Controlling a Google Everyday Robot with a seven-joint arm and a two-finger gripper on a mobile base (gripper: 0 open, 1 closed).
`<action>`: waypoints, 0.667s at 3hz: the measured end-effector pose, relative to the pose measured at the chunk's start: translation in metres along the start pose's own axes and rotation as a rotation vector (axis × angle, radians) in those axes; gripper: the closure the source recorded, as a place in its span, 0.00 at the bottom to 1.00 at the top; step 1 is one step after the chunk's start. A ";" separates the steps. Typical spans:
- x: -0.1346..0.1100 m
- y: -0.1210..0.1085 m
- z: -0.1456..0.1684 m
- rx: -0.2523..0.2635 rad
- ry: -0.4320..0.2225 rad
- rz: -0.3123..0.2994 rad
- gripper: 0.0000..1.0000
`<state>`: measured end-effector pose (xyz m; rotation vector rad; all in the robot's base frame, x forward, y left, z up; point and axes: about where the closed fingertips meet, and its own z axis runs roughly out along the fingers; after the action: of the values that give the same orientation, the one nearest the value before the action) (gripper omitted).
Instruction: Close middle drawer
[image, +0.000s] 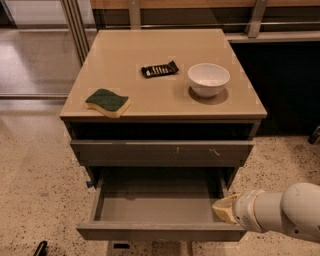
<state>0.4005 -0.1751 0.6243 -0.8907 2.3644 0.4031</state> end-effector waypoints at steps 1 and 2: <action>0.000 0.000 0.000 0.000 0.000 0.000 1.00; 0.016 0.008 0.009 -0.008 -0.018 0.004 1.00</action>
Offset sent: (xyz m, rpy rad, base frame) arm -0.0287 0.0046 -0.0415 0.0481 -0.0144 -0.0029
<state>0.3890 -0.1725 0.6081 -0.8829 2.3506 0.4212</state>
